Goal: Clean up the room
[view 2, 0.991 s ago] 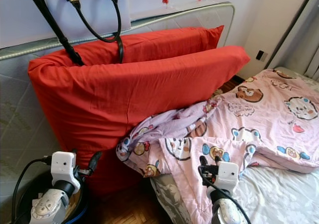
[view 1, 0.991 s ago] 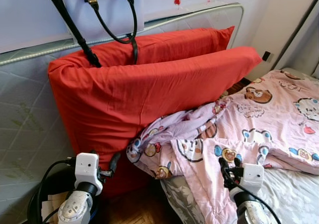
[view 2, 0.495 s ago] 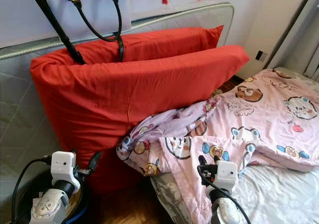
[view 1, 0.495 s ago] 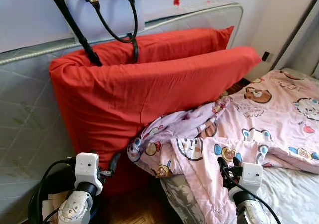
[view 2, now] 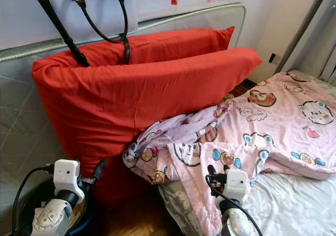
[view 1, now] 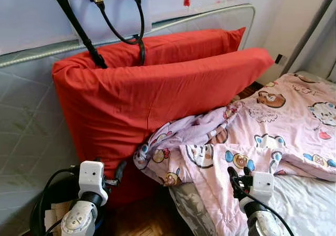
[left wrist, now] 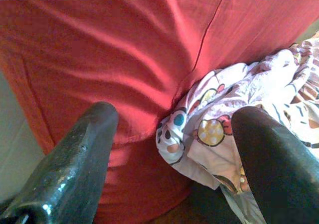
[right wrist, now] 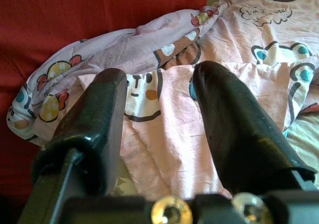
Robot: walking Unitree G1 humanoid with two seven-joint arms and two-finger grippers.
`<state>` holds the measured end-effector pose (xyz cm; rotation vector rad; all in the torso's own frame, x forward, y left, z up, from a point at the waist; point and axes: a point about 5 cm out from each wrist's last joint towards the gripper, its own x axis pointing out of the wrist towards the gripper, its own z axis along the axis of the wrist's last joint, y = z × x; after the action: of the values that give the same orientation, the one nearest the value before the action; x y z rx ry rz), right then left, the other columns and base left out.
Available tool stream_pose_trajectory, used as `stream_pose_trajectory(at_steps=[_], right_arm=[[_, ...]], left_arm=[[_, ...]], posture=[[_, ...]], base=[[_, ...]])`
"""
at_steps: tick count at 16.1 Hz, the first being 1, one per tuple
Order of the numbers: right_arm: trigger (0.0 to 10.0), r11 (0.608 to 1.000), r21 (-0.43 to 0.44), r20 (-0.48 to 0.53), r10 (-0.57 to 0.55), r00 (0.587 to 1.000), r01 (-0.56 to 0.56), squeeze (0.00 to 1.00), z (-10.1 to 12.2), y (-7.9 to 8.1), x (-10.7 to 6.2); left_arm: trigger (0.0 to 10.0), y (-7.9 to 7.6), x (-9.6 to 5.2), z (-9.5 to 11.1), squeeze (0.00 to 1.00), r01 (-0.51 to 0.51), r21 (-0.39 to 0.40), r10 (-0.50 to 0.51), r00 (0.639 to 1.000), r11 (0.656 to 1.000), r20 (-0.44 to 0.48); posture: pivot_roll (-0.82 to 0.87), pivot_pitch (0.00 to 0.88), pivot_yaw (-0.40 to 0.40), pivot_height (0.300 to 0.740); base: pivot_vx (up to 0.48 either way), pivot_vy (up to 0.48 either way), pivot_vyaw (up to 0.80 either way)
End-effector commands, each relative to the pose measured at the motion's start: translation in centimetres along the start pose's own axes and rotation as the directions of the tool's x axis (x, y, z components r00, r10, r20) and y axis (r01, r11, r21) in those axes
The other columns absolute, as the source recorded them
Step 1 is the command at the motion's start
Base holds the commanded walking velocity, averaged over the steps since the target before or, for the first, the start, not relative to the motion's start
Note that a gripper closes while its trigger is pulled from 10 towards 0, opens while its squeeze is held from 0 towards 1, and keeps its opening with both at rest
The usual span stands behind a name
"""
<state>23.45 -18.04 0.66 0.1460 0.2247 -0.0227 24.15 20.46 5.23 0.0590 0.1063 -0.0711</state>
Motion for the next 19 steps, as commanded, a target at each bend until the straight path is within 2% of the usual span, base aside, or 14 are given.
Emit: stream_pose_trajectory(at_steps=[1,2,5,9,18,19], right_arm=[[10.0,1.0,0.001,-0.019,0.002,1.0,-0.002,0.0,-0.26,-0.12,0.02],[10.0,1.0,0.016,0.005,0.004,1.0,-0.004,0.0,-0.08,-0.04,-0.04],[10.0,1.0,0.015,0.0,-0.002,1.0,0.002,0.0,-0.17,-0.06,-0.06],[10.0,1.0,0.018,0.001,0.001,1.0,-0.001,0.0,-0.22,-0.01,-0.01],[10.0,1.0,0.015,-0.016,0.018,1.0,-0.018,0.0,-0.26,0.49,0.35],[10.0,1.0,0.018,-0.02,0.02,1.0,-0.019,0.0,-0.32,0.52,0.35]], left_arm=[[10.0,-0.07,-0.11,0.09,0.0,0.01,0.013,-0.01,1.0,1.0,-0.008],[10.0,-0.09,-0.09,0.07,0.0,0.011,0.013,-0.011,1.0,1.0,-0.01],[10.0,-0.22,-0.15,-0.12,0.0,0.022,0.022,-0.022,1.0,1.0,-0.021],[10.0,-0.53,-0.19,-0.3,0.0,0.033,-0.006,-0.033,0.999,0.999,-0.031],[10.0,-0.33,-0.12,-0.15,0.0,0.024,0.009,-0.023,0.999,1.0,-0.03],[10.0,-0.34,-0.11,-0.17,0.0,0.023,0.011,-0.023,0.999,1.0,-0.032]], posture=[[0.02,0.0,-0.038,0.67],[0.02,0.0,-0.038,0.67],[0.02,0.0,-0.037,0.67],[0.02,0.0,-0.035,0.67],[0.02,0.0,-0.032,0.67],[0.03,0.0,-0.033,0.66]], base=[[0.0,0.0,0.0],[0.0,0.0,0.0],[0.0,0.0,0.0],[0.0,0.0,0.0],[0.0,0.0,0.0],[0.0,0.0,0.0]])
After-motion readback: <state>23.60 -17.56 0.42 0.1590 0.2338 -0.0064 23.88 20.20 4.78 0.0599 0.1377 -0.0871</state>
